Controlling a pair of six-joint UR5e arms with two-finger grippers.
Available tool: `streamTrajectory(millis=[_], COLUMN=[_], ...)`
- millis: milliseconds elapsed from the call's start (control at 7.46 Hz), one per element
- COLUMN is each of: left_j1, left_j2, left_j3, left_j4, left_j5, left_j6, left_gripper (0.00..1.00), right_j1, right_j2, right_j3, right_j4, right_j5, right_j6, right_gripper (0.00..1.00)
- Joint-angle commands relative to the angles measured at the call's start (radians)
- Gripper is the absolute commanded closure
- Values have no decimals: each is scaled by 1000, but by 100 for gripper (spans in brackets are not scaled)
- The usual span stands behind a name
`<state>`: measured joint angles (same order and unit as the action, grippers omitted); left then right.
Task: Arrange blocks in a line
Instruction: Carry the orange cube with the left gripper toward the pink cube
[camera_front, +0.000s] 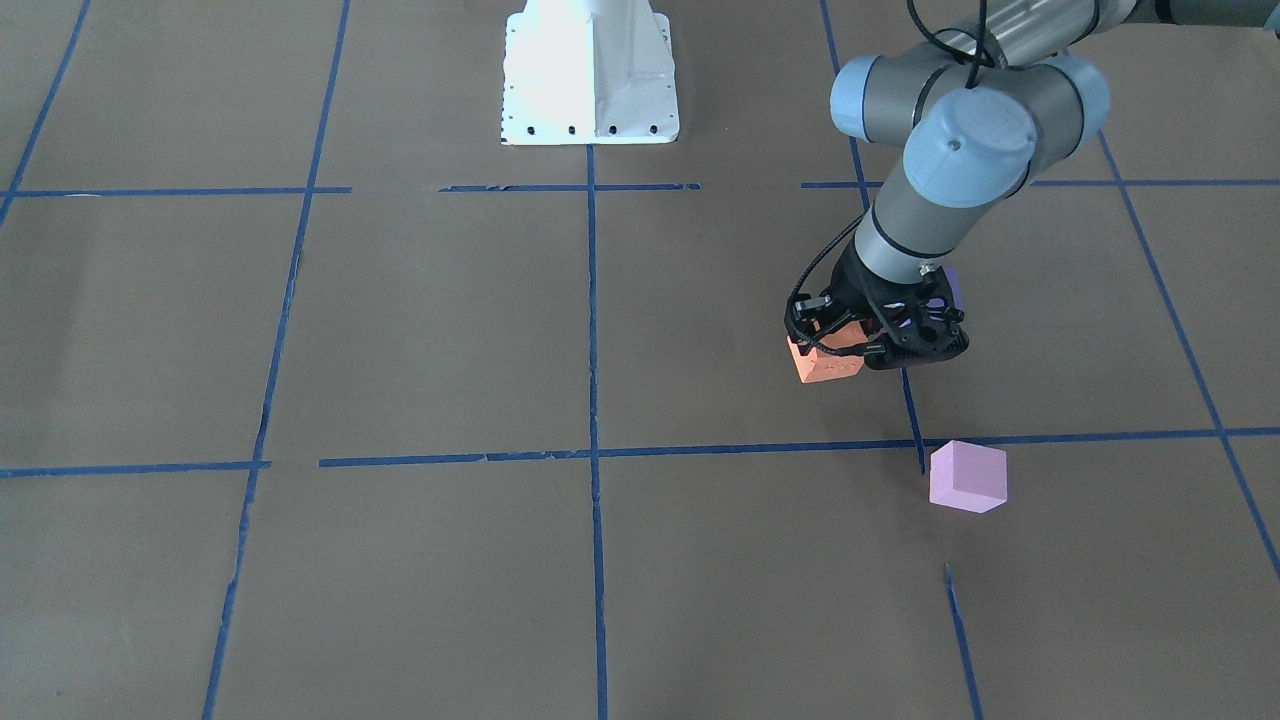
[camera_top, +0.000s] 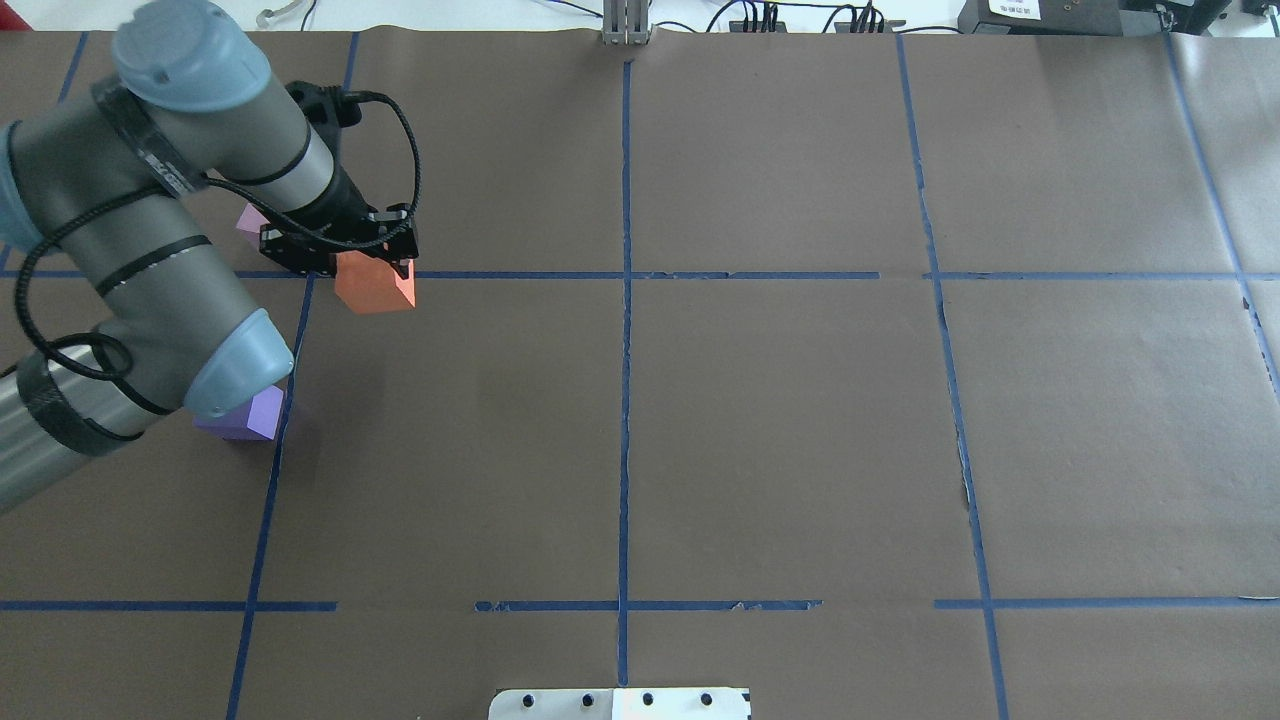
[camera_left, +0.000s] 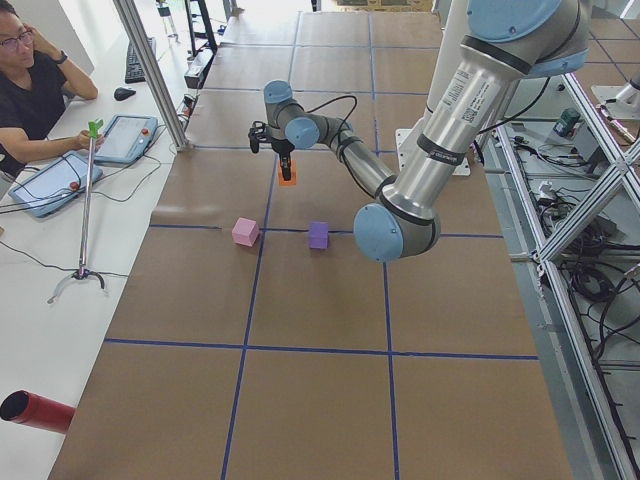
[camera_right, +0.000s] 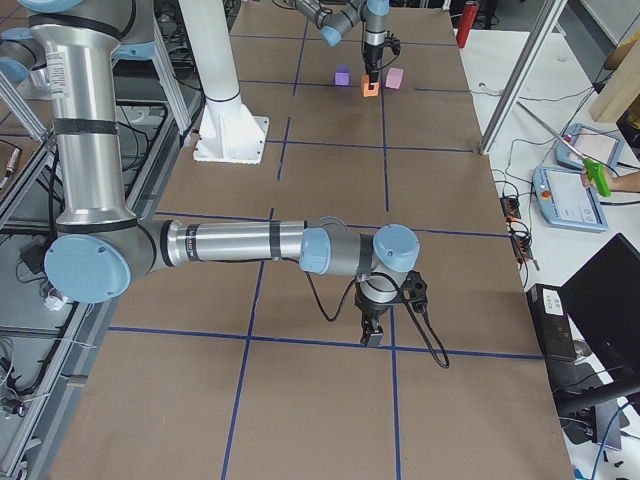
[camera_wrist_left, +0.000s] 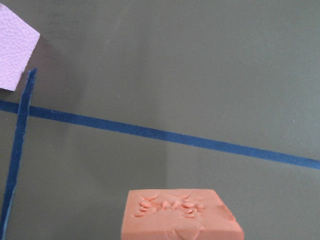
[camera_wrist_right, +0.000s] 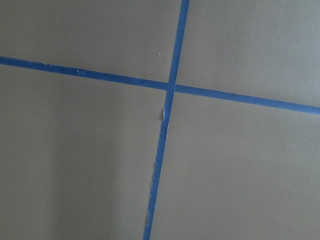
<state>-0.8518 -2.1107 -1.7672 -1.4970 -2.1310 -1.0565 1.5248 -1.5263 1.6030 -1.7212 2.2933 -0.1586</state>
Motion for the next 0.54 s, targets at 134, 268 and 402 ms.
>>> streamTrajectory(millis=[134,268,402], left_j1=[-99,-145,-180], left_j2=[114,168,255], left_j3=[-110,-94,-92], left_j4=[123,79,2], left_j5=[-7,-29,-77], left_j6=[334,402,447], left_gripper=[91,91,93], right_j1=[0,0,0], right_j2=[0,0,0], right_j3=[0,0,0], right_j4=[0,0,0], right_j5=[0,0,0], right_j6=[1,1,1], right_gripper=[0,0,0])
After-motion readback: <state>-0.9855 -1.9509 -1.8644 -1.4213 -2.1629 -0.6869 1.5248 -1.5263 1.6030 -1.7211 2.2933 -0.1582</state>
